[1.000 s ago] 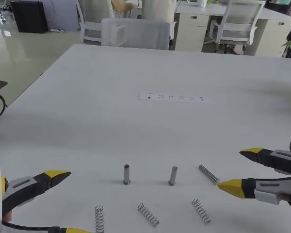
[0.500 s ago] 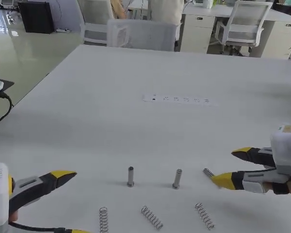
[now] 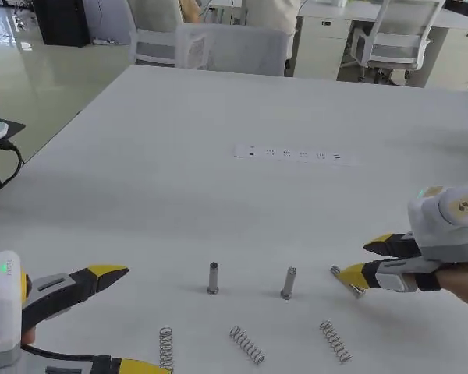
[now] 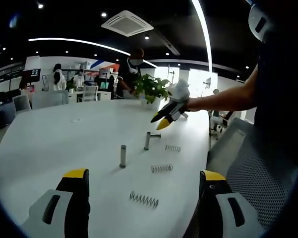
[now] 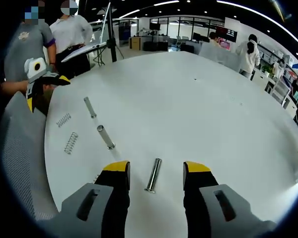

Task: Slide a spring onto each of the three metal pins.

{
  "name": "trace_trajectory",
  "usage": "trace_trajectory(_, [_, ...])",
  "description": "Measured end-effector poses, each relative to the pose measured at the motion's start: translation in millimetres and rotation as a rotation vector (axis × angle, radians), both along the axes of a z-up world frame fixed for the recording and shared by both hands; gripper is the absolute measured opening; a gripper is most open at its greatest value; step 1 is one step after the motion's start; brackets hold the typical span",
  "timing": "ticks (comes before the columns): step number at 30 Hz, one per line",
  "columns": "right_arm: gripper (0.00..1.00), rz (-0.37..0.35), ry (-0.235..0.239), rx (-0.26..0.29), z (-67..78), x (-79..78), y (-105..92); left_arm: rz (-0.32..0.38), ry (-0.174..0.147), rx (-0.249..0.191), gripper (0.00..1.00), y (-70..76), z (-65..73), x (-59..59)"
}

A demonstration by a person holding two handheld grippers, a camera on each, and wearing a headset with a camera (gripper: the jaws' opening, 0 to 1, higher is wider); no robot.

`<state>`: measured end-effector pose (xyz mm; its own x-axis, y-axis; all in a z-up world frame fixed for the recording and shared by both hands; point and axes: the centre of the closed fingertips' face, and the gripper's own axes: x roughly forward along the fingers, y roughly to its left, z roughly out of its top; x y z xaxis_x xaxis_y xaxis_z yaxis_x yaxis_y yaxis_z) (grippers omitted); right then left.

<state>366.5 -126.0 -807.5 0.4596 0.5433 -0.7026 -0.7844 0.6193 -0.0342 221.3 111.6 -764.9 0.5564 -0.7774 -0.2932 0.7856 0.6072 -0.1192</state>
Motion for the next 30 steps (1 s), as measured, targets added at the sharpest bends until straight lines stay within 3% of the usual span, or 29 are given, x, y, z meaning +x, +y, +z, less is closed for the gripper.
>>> trace_trajectory(10, [0.27, -0.019, 0.041, -0.094, -12.0, 3.7, 4.6, 0.001, 0.0, -0.005, 0.88, 0.2, -1.0, 0.7])
trace_trajectory(30, [0.14, -0.048, 0.112, -0.186, -29.5, 8.1, 9.2, -0.008, 0.004, -0.01, 0.87, -3.2, -1.7, 2.5])
